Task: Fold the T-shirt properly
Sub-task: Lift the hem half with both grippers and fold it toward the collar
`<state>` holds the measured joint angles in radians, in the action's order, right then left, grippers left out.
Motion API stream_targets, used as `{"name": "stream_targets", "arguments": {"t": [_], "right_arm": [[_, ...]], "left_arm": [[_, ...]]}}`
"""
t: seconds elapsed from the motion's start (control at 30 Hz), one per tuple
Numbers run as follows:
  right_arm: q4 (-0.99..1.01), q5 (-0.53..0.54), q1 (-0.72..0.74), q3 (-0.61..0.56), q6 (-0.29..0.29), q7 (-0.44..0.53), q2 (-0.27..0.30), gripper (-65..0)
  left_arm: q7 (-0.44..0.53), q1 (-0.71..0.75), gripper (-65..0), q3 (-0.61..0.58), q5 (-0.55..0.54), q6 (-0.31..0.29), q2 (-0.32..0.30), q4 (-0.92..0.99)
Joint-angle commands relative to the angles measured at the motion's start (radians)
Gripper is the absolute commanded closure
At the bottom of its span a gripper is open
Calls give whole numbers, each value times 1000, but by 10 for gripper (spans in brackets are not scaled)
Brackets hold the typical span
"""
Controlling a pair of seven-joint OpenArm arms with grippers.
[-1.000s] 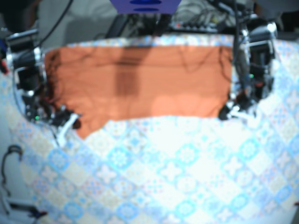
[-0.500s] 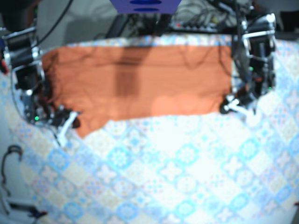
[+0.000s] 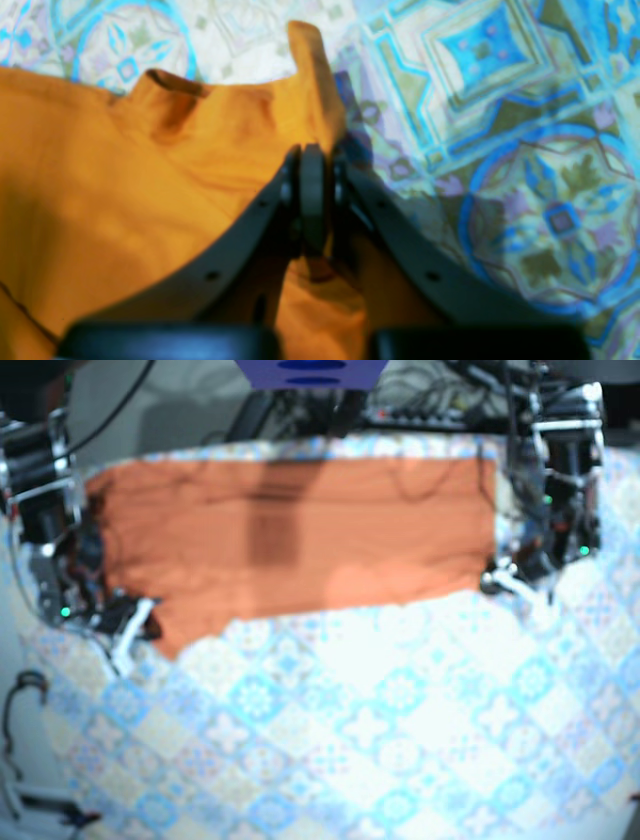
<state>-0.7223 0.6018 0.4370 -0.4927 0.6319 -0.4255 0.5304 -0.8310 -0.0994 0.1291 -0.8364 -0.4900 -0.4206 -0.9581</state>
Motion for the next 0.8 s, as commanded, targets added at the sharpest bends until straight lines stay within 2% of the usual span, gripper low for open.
{"name": "stream_targets", "arguments": {"t": [0.0, 0.2, 0.4, 0.57, 0.67, 0.77], "right_arm": [[-26, 11, 13, 9, 4, 26, 20, -7], [-132, 13, -28, 9, 4, 38, 50, -7], [-145, 13, -42, 13, 4, 40, 79, -7], [-175, 13, -103, 111, 9, 40, 92, -8], [-230, 11, -132, 116, 10, 38, 118, -7], [-271, 11, -157, 122, 10, 37, 119, -7]], "left_arm": [[11, -16, 0, -15, -11, -5, -30, -38], [11, -15, 0, -69, -14, -5, -62, -95], [9, -15, 0, -72, -13, -6, -83, -95], [9, 11, 0, -72, -13, -8, -103, -124], [8, 25, 0, -108, -13, -34, -128, -177], [9, 33, 0, -142, -14, -40, -145, -226]]}}
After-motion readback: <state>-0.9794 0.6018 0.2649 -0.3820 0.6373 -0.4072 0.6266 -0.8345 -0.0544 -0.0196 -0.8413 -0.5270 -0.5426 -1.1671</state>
